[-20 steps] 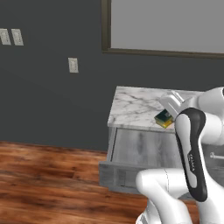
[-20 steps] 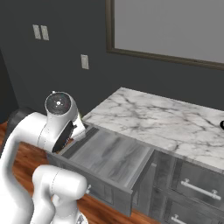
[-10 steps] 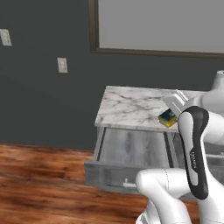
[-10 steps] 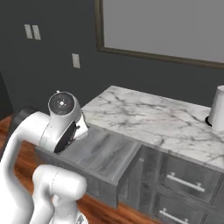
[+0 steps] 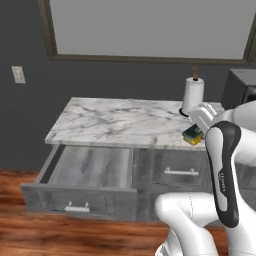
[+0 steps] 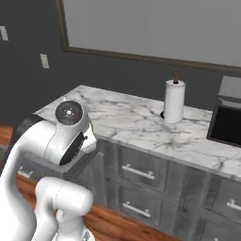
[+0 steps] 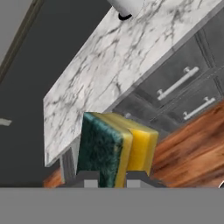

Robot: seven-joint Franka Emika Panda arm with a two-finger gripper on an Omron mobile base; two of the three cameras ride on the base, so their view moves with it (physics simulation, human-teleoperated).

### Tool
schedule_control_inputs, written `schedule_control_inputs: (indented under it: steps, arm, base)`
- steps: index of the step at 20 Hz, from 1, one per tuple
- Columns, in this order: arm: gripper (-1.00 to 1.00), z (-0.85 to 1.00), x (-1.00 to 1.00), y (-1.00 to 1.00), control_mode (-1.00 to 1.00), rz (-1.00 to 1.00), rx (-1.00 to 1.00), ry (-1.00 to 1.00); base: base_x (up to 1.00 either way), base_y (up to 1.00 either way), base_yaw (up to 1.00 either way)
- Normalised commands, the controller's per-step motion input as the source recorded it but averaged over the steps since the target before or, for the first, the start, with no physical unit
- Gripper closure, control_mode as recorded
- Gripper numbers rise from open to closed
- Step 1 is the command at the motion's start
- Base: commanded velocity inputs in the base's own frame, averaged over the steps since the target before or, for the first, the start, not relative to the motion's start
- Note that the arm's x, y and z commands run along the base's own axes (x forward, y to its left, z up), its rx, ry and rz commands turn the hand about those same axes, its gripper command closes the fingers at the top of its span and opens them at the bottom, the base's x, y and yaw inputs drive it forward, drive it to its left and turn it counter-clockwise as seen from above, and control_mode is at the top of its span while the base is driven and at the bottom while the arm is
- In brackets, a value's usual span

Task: Restock the sink supplies by placing the sponge and soap dispenser on the counter and next to the sink. Make sure the soap dispenser is upright.

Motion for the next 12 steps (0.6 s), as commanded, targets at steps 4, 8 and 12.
schedule_control_inputs:
  steps: [4, 8, 12]
  arm:
    - [1.0, 0.0, 0.0, 0.0, 1.0, 0.0, 0.0, 0.0]
    - [1.0, 0.0, 0.0, 0.0, 1.0, 0.0, 0.0, 0.0]
    - [1.0, 0.0, 0.0, 0.0, 1.0, 0.0, 0.0, 0.0]
  base:
    - [-0.07, -1.0, -0.13]
    - [0.0, -1.0, -0.12]
    - [0.0, -1.0, -0.11]
